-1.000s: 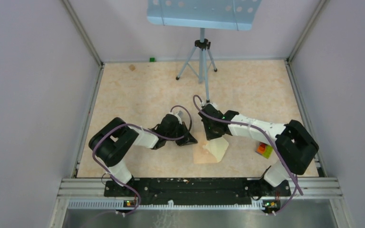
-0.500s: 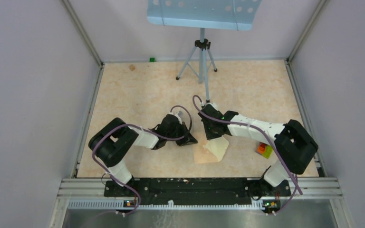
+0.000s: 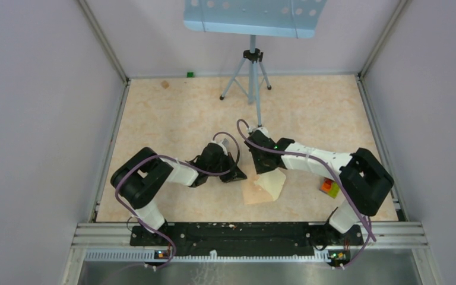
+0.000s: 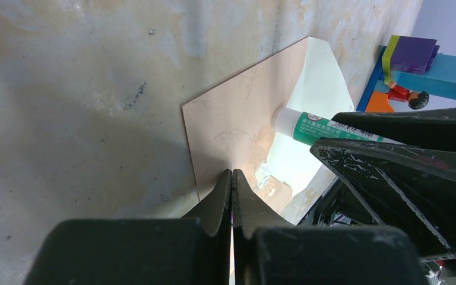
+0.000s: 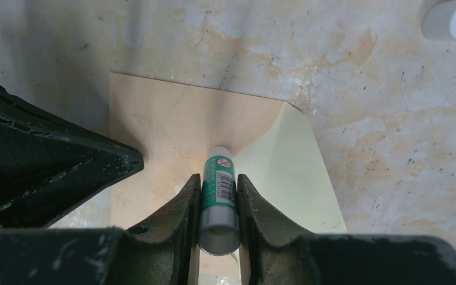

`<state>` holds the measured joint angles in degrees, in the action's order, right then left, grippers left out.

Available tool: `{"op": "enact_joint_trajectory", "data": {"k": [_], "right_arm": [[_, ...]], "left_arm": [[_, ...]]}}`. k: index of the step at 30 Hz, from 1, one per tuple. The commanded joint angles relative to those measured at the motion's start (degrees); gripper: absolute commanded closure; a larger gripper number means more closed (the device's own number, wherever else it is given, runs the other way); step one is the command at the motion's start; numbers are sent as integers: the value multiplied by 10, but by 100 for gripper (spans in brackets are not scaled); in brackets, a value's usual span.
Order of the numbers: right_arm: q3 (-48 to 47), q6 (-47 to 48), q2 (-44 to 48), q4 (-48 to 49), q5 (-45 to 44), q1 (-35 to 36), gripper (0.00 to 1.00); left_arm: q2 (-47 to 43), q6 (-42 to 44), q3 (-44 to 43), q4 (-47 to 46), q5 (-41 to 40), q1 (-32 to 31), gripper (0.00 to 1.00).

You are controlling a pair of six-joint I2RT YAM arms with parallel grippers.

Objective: Place the letter into the envelope and seal it

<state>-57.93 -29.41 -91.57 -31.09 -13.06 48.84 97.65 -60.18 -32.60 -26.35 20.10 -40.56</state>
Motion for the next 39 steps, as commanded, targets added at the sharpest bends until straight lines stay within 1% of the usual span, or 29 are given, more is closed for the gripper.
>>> {"op": "enact_joint_trajectory", "data": {"k": [1,18,29,39], "right_arm": [[-14,-4,-24,10,1,22,100],[7,-32,-16,0,31,54,100],[-3,-36,-1,-65,36,63,100],[-25,-16,6,-112,53,68,100]], "left_arm": [[9,10,3,54,-47,-3,100],[4,-12,8,51,-58,-3,100],[-8,-41,19,51,-83,-3,100],[-7,-64,29,39,-89,-7,100]]}}
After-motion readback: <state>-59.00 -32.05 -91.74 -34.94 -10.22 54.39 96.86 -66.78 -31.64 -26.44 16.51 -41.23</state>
